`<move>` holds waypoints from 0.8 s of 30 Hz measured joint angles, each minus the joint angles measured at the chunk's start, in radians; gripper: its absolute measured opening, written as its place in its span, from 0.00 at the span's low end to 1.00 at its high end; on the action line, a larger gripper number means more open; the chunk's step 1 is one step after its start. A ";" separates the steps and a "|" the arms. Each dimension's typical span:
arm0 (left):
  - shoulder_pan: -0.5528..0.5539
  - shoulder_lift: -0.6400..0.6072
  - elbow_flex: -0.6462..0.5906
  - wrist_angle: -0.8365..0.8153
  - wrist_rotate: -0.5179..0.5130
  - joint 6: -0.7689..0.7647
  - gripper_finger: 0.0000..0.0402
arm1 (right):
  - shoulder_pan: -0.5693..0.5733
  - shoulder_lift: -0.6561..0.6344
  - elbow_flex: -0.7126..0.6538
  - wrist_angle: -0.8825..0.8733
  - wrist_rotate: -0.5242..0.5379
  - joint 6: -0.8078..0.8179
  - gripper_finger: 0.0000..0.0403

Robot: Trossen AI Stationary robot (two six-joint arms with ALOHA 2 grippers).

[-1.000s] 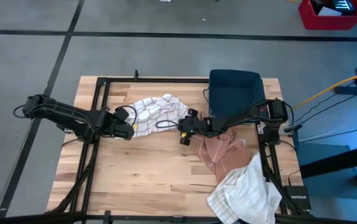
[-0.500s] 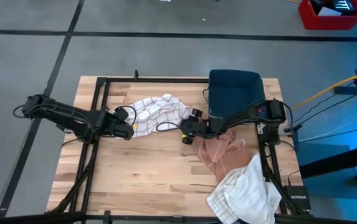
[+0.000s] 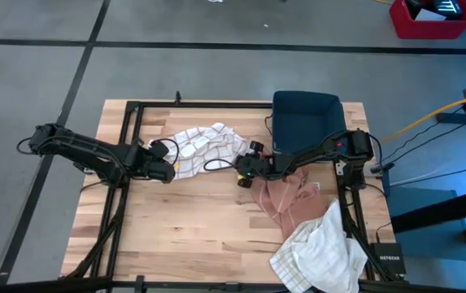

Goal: Fold towel
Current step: Fold the brown striped towel on the table

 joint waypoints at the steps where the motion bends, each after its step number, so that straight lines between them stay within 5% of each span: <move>1: 0.000 0.000 0.000 0.000 0.000 0.009 0.01 | 0.006 -0.010 0.000 -0.013 -0.004 -0.005 0.04; 7: -0.009 0.001 0.049 -0.014 0.000 0.105 0.01 | 0.012 -0.231 0.000 -0.108 -0.089 -0.031 0.06; 15: -0.059 -0.011 0.357 -0.195 -0.150 0.134 0.01 | 0.005 -0.586 0.085 -0.336 -0.278 -0.070 0.04; 24: -0.130 -0.011 0.737 -0.185 -0.321 0.405 0.01 | 0.005 -0.664 0.343 -0.527 -0.239 -0.165 0.03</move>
